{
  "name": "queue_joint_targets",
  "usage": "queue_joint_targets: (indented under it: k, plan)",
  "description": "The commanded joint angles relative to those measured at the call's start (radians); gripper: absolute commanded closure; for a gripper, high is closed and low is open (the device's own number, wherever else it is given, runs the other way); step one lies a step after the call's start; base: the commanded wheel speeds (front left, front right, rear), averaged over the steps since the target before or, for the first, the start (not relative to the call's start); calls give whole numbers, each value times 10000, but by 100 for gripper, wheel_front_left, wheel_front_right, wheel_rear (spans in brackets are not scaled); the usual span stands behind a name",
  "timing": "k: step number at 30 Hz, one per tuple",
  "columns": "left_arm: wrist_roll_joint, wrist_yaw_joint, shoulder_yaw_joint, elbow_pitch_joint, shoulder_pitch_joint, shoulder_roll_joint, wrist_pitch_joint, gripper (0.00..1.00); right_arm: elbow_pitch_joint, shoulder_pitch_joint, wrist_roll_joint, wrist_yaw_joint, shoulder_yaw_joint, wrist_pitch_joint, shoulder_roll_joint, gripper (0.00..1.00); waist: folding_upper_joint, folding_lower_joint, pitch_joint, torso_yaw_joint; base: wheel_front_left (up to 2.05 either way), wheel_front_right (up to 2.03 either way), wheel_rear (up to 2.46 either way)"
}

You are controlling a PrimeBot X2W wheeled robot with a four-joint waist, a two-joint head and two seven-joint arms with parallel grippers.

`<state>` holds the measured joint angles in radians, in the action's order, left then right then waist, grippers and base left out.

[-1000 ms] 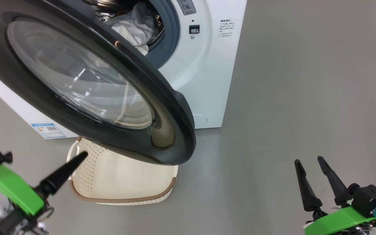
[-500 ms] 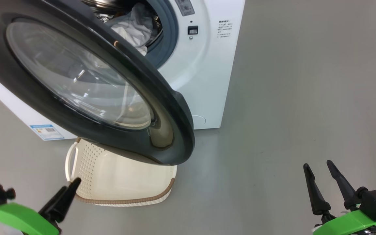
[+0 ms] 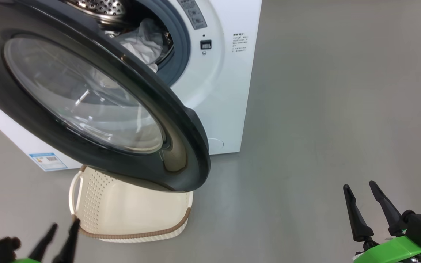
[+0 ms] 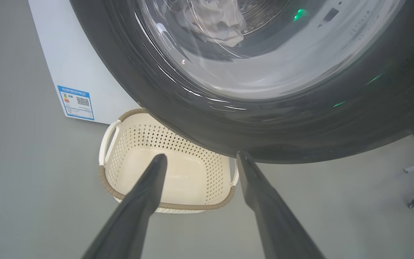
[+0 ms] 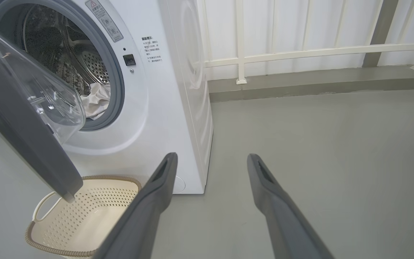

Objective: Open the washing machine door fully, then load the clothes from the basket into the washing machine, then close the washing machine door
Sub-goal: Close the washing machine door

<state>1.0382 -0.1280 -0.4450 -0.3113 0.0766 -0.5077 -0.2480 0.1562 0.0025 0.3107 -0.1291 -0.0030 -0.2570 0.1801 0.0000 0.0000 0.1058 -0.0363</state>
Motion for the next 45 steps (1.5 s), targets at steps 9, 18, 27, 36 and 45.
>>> queue_joint_targets:
  k: [9, 18, 27, 36, 45]
  plan:
    - [-3520, -27, 3086, 947, -136, 969, -135, 0, -283, 69, 81, -16, 92, -48, 194, 0, 0, 0, -172, -79, 0, 0, 0]
    - [-5383, -27, 4176, 1720, -818, 2071, -136, 0, -302, 5, 77, -16, 101, -48, 160, 0, 0, 0, -98, -200, 0, 0, 0]
    - [-5863, -27, 4425, 1325, -1092, 2605, -137, 0, -250, 32, 35, -16, 61, -48, 20, 0, 0, 0, -14, -203, 0, 0, 0]
    - [-5961, -27, 4502, 1349, -1064, 2739, -137, 0, -243, 44, 33, -16, 6, -48, -9, 0, 0, 0, 1, -134, 0, 0, 0]
    - [-5977, -27, 4449, 1478, -982, 2701, -137, 0, -264, -30, 21, -16, 16, -48, -56, 0, 0, 0, 52, -117, 0, 0, 0]
